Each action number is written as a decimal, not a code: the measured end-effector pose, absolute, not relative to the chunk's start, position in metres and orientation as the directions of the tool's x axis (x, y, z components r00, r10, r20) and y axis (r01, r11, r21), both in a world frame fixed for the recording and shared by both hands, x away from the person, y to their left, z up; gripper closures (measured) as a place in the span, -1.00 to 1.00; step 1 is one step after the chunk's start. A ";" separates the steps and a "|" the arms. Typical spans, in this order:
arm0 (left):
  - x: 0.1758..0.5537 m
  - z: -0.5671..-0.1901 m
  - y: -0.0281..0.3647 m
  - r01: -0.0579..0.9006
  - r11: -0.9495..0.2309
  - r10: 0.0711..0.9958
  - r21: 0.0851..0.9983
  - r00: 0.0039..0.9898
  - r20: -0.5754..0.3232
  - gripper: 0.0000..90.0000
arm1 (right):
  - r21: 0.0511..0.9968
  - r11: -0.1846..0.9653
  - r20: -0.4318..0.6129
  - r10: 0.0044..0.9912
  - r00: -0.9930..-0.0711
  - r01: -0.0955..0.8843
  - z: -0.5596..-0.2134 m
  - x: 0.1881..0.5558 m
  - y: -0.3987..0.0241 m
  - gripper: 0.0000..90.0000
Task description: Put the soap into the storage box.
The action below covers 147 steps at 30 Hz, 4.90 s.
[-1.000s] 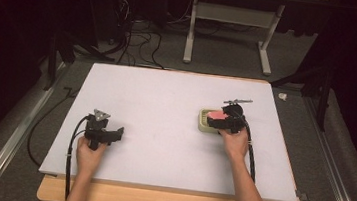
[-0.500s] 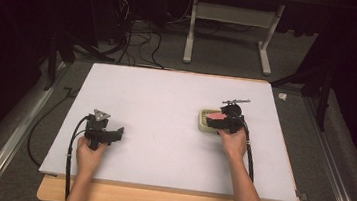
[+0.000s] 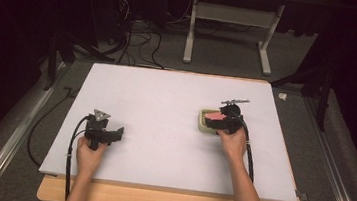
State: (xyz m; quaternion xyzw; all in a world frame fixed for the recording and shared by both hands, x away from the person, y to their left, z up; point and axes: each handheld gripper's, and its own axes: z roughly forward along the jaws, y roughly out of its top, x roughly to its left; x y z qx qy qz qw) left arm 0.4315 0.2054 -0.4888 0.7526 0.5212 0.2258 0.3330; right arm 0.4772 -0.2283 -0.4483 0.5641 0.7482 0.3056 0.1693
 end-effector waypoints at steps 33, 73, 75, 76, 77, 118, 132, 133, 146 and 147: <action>0.431 -0.489 0.205 0.634 -0.237 0.934 0.736 0.356 -0.006 -0.57 | 0.727 0.166 0.079 0.944 -0.321 0.666 -0.422 0.457 -0.246 -0.73; 0.431 -0.489 0.205 0.634 -0.238 0.934 0.736 0.358 -0.006 -0.57 | 0.815 0.089 0.113 0.945 -0.307 0.572 -0.424 0.413 -0.286 -0.60; 0.431 -0.489 0.205 0.632 -0.240 0.933 0.737 0.359 -0.003 -0.56 | 0.816 0.083 0.120 0.944 -0.308 0.572 -0.425 0.412 -0.288 -0.60; 0.431 -0.489 0.205 0.631 -0.240 0.933 0.737 0.360 -0.004 -0.56 | 0.814 0.077 0.125 0.945 -0.304 0.575 -0.425 0.411 -0.288 -0.60; 0.431 -0.489 0.205 0.631 -0.240 0.933 0.737 0.360 -0.004 -0.56 | 0.813 0.074 0.128 0.945 -0.301 0.578 -0.424 0.410 -0.289 -0.60; 0.432 -0.489 0.206 0.634 -0.238 0.932 0.736 0.361 -0.010 -0.56 | 0.853 0.059 0.151 0.923 -0.354 0.518 -0.448 0.359 -0.300 -0.51; 0.432 -0.489 0.206 0.636 -0.233 0.933 0.736 0.359 -0.015 -0.56 | 0.838 0.072 0.146 0.925 -0.350 0.542 -0.456 0.349 -0.300 -0.49; 0.432 -0.489 0.206 0.636 -0.232 0.934 0.736 0.358 -0.015 -0.56 | 0.836 0.068 0.151 0.925 -0.348 0.545 -0.458 0.349 -0.300 -0.49; 0.432 -0.489 0.206 0.636 -0.232 0.934 0.736 0.358 -0.015 -0.56 | 0.818 0.095 0.139 0.924 -0.355 0.567 -0.469 0.346 -0.295 -0.47; 0.432 -0.489 0.206 0.636 -0.233 0.933 0.736 0.359 -0.015 -0.56 | 0.815 0.101 0.135 0.925 -0.355 0.571 -0.470 0.346 -0.295 -0.46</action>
